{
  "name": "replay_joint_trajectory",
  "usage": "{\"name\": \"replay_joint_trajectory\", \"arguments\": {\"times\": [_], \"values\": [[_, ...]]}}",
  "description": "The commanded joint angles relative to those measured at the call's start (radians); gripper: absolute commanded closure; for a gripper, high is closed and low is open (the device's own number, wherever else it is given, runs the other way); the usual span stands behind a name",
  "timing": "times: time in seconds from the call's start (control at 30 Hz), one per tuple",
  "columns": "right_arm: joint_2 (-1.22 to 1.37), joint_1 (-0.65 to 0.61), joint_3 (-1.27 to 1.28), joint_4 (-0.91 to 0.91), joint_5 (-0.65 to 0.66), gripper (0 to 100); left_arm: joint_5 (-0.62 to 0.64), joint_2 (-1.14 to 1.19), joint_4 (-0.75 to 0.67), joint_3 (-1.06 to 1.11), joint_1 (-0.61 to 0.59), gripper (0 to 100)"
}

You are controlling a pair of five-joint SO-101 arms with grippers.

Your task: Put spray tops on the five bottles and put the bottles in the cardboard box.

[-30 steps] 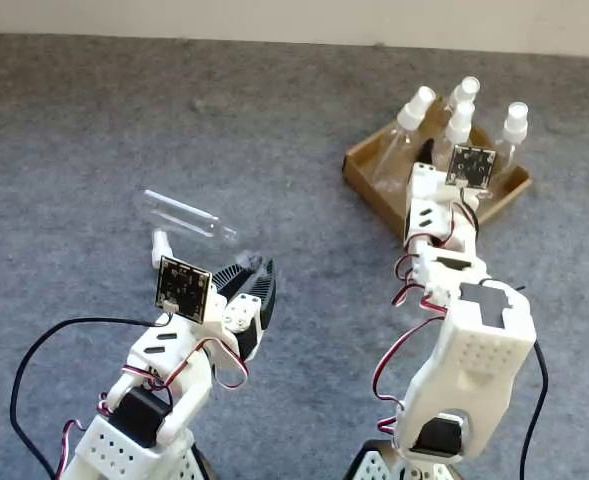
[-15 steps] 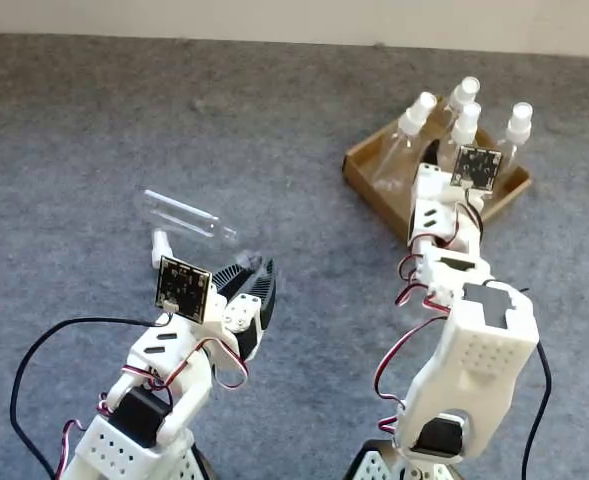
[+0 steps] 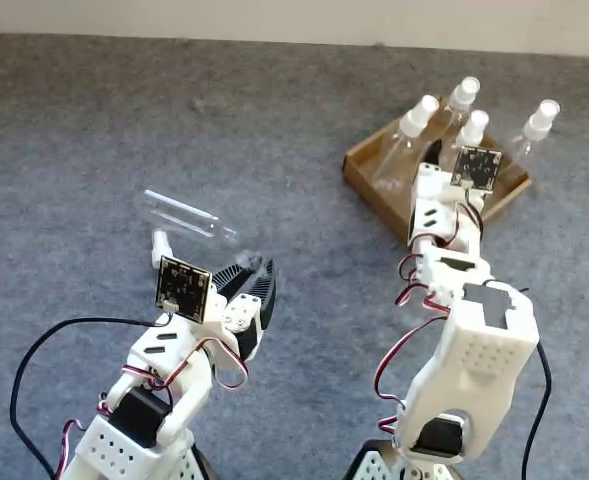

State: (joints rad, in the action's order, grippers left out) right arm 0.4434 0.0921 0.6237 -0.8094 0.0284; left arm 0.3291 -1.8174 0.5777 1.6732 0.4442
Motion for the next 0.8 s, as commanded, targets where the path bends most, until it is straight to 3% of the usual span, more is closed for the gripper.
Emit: {"name": "replay_joint_trajectory", "arguments": {"times": [0.0,0.77], "values": [[-0.016,0.01,-0.01,-0.019,0.008,71.6,0.005,-0.01,0.002,0.021,-0.019,99],[-0.021,-0.004,-0.008,-0.019,0.009,71.6,0.005,-0.01,0.0,0.021,-0.019,99]]}}
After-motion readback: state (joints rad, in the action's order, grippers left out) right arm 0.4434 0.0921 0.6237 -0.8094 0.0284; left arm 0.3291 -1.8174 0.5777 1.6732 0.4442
